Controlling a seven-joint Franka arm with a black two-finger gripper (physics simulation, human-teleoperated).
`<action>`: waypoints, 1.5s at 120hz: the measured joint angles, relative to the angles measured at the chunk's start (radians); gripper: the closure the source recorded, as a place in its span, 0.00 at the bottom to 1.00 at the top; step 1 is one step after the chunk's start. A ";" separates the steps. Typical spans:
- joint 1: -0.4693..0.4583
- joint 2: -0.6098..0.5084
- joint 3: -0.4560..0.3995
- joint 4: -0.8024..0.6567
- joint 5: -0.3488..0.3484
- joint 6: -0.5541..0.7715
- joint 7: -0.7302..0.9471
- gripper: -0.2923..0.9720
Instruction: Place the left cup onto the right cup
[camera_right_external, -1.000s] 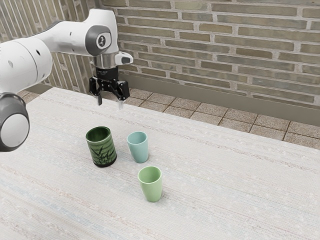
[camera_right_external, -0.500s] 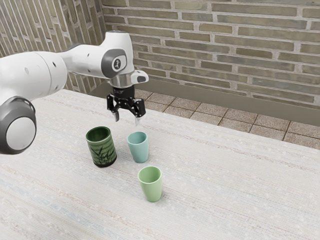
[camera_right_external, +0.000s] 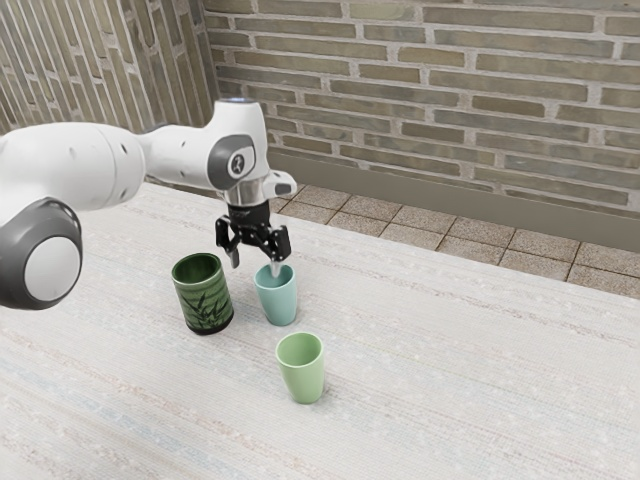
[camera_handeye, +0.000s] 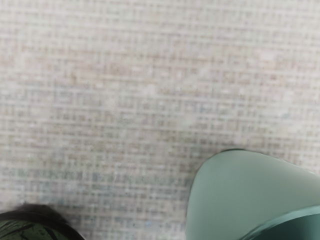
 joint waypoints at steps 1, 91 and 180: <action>0.000 0.001 0.000 -0.001 0.000 0.002 0.000 0.23; -0.015 0.007 0.000 -0.031 0.007 0.080 -0.029 0.81; -0.157 -0.300 -0.006 -0.185 0.037 -0.001 -0.068 0.85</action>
